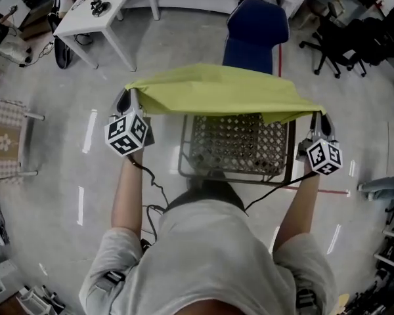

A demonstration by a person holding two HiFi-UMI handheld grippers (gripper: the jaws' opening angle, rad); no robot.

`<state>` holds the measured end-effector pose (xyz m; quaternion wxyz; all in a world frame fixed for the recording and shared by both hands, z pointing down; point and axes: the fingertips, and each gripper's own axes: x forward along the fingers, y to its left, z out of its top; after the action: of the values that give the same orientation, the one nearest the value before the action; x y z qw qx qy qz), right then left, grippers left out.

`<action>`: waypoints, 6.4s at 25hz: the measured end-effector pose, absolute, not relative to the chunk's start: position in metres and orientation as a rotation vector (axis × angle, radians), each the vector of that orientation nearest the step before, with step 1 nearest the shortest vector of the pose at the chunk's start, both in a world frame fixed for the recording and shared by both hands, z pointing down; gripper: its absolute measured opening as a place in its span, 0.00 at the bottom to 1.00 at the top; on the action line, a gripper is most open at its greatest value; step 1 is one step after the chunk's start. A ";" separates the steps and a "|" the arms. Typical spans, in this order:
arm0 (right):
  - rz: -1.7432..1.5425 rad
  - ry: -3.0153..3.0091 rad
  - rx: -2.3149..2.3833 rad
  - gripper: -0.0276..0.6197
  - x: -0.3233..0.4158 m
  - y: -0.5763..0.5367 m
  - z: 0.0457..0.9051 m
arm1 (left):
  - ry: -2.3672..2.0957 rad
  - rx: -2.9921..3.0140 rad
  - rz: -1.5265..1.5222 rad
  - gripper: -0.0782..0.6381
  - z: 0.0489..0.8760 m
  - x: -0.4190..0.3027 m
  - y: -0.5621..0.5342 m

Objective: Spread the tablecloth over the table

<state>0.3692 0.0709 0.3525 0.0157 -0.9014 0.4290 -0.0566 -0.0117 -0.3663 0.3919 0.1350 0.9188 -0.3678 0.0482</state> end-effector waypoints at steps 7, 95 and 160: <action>-0.325 1.086 -2.865 0.06 0.367 0.159 0.379 | -0.867 2.693 0.249 0.14 0.430 0.021 -0.301; -0.710 1.565 -2.801 0.27 0.237 0.367 0.554 | -0.890 2.654 1.065 0.21 0.577 -0.139 -0.008; -0.442 1.152 -2.980 0.05 0.273 0.412 0.554 | -0.115 2.924 0.806 0.14 0.578 0.121 0.216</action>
<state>0.2727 0.4115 0.5535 -0.0418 -0.9231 0.3568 -0.1370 0.1209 0.2161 0.5778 0.0532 0.9620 -0.0377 0.2653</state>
